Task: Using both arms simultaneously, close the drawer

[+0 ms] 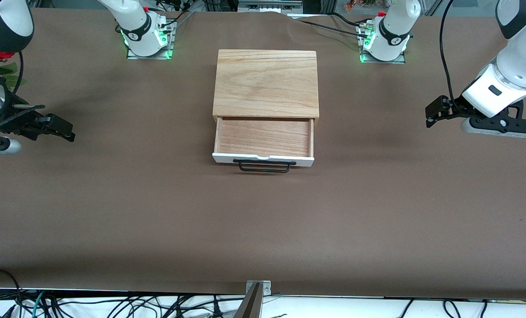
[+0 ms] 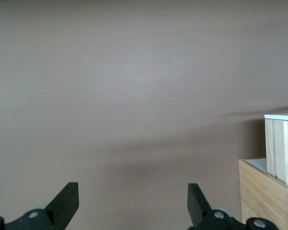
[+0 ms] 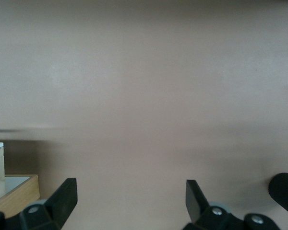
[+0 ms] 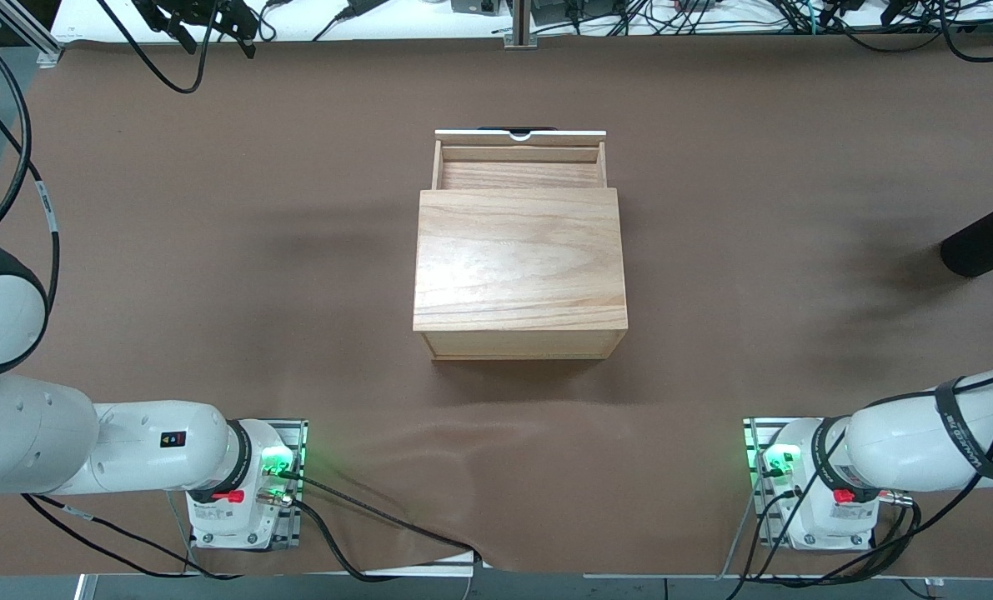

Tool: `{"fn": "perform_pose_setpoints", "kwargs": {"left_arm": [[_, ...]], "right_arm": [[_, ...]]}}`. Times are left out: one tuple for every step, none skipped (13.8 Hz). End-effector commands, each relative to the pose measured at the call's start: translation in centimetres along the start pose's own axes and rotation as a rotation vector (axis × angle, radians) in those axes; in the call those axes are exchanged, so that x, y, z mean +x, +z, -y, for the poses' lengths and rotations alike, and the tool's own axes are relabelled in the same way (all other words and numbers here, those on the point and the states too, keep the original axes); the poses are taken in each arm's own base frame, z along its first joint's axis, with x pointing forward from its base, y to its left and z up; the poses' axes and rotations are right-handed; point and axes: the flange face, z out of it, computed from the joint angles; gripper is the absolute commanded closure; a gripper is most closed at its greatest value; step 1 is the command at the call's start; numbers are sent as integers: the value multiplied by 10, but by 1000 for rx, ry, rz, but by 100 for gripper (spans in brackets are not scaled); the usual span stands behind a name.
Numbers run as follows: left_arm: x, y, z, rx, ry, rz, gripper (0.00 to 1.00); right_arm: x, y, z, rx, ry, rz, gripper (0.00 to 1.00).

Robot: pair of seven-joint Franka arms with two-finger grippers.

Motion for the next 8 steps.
{"fn": "perform_pose_setpoints", "kwargs": {"left_arm": [[3, -5, 2, -22, 2, 5, 0], [3, -6, 2, -22, 2, 3, 0], [3, -5, 3, -20, 0, 9, 0], [3, -6, 3, -21, 0, 8, 0], [3, -6, 3, -22, 0, 6, 0], [3, -5, 3, -22, 0, 9, 0], [3, -5, 3, -22, 0, 9, 0], [3, -6, 3, -21, 0, 8, 0]], "right_arm": [[-1, -3, 6, -18, 2, 5, 0], [-2, -3, 10, -18, -6, 5, 0], [-1, -3, 10, -19, -6, 4, 0], [-1, -3, 10, -19, -6, 4, 0], [-1, -3, 10, -19, -8, 4, 0], [-1, -3, 10, -19, -8, 4, 0], [-1, -3, 10, -19, -8, 4, 0], [-1, -3, 10, -18, -7, 2, 0]]}}
